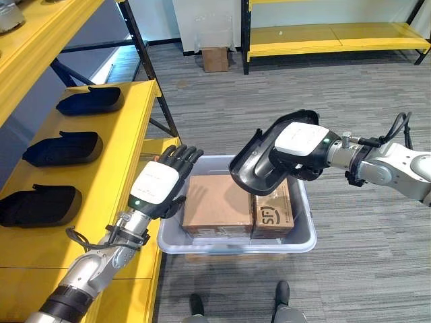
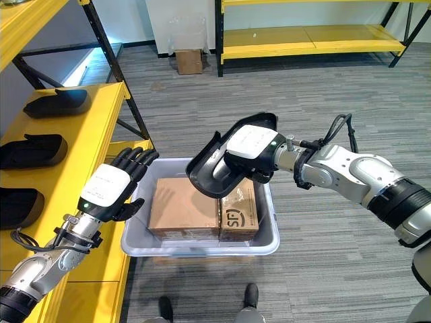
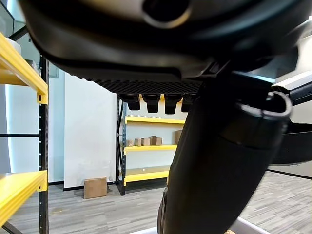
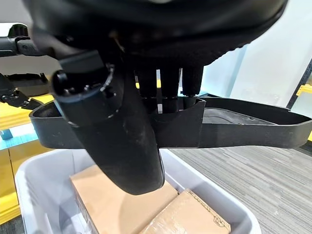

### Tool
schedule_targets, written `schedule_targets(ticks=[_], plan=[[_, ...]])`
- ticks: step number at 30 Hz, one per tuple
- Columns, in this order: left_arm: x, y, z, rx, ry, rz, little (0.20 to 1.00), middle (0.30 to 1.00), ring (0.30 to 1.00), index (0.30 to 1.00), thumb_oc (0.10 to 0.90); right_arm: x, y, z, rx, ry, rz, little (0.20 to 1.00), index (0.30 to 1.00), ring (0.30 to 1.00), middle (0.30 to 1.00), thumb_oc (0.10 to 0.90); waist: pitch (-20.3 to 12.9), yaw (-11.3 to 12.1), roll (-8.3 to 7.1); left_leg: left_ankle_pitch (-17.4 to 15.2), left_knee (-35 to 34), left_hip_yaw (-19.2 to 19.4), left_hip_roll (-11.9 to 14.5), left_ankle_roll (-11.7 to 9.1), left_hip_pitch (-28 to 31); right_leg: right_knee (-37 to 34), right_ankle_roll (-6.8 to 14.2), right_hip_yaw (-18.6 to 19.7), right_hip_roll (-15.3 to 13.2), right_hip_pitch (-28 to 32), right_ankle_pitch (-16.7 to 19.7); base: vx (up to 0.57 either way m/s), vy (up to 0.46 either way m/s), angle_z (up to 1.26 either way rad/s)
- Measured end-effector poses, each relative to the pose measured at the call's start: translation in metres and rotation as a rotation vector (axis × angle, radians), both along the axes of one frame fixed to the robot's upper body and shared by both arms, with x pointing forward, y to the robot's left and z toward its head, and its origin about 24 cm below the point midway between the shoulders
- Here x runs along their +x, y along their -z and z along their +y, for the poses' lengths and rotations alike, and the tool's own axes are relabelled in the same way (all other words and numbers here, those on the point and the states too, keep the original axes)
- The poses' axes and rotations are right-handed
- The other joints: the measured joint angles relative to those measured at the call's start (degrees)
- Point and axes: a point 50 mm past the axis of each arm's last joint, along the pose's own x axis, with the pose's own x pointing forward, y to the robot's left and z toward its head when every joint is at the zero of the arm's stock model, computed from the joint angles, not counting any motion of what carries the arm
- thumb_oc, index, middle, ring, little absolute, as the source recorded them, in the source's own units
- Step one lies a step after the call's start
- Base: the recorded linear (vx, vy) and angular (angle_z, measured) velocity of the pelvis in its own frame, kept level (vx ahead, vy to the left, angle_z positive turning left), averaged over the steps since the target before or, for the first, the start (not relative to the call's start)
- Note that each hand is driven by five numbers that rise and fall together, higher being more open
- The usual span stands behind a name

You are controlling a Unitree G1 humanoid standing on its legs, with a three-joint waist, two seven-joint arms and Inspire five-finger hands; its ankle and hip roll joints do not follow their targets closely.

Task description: Move parts from the plastic box to the shelf.

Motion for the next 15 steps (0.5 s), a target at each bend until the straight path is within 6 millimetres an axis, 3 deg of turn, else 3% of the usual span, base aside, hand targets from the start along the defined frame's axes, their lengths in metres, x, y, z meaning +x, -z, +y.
schedule_targets(ticks=[10, 15], plan=[[0.011, -0.024, -0.016, -0.003, 0.071, -0.125, 1.000, 1.000, 1.000, 1.000, 0.900, -0.001, 0.005, 0.027, 0.055, -0.087, 0.000, 0.300, 0.300, 0.300, 0.300, 0.400, -0.8, 0.0, -0.98, -0.3, 0.0, 0.0, 0.1, 0.1, 0.4, 0.0, 0.0, 0.2, 0.1, 0.2, 0.0, 0.00, 0.000, 0.00], [0.012, -0.024, -0.022, 0.023, 0.096, -0.138, 1.000, 1.000, 1.000, 1.000, 0.900, 0.000, 0.007, 0.038, 0.083, -0.116, -0.003, 0.300, 0.300, 0.300, 0.300, 0.400, -2.0, -0.2, -1.51, -0.3, 0.0, 0.0, 0.2, -0.2, 0.2, 0.0, 0.0, 0.0, 0.1, 0.1, -0.1, 0.00, -0.002, 0.01]])
